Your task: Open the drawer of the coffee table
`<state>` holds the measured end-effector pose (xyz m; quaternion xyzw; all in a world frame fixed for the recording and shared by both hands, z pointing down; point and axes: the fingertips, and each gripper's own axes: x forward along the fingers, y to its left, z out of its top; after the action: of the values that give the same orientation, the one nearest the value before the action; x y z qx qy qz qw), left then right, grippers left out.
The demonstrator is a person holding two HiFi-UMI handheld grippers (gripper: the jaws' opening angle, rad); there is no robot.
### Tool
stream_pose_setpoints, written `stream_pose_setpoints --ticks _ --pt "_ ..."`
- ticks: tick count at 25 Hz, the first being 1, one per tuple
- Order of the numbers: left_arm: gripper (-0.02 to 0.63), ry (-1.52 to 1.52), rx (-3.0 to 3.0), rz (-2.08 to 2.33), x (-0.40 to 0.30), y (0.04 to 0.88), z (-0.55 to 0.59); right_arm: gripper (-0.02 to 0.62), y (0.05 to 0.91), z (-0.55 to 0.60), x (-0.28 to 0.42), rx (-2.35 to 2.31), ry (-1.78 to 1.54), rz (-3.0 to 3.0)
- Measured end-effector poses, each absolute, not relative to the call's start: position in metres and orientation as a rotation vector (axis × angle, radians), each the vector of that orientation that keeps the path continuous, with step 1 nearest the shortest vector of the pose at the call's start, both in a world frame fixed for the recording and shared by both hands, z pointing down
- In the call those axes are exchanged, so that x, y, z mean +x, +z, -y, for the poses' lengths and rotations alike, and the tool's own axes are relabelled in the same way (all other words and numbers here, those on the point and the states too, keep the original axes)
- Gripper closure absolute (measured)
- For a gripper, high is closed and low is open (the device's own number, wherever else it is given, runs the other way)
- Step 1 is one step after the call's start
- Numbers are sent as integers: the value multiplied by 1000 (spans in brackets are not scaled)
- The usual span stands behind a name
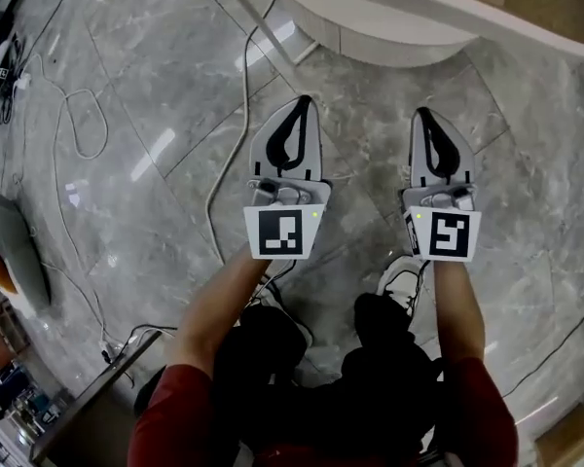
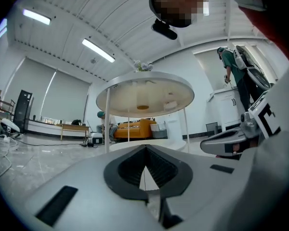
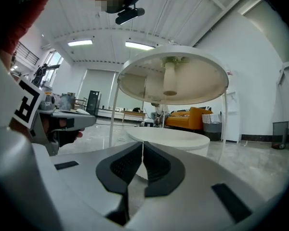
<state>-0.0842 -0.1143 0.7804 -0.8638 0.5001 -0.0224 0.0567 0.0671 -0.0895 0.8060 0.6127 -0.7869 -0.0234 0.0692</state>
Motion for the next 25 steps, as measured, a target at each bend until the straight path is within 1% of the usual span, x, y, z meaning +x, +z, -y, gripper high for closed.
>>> stream_pose_setpoints --ticks 3,6,11,16,19,20,21,22,23,25 --pt "592 -3 -2584 -1510 -77 791 117 572 831 94 77 1875 -81 2318" --pt "592 14 -2584 -1500 -75 805 118 572 846 96 84 1915 -18 2297" --pt "592 -32 -2578 -1495 -73 823 115 572 864 94 90 1905 89 2328" --pt "592 -44 -2587 -1491 -59 832 115 571 893 103 113 1967 371 2360" --pt "592 -100 -2594 -1470 -48 839 115 568 912 115 118 1968 616 2438" --pt "592 -104 -2594 -1468 -45 839 115 546 920 121 119 1964 743 2480" --pt "592 -105 -2594 -1469 -43 840 117 493 926 127 119 1951 895 2535" --pt "592 -107 -2598 -1475 -41 840 118 470 929 134 119 1918 1054 2612" --pt "592 -113 -2606 -1483 -39 842 118 420 927 142 116 1863 1198 2713" --pt "592 -119 -2632 -1492 -38 844 119 346 920 158 117 1762 1421 2907"
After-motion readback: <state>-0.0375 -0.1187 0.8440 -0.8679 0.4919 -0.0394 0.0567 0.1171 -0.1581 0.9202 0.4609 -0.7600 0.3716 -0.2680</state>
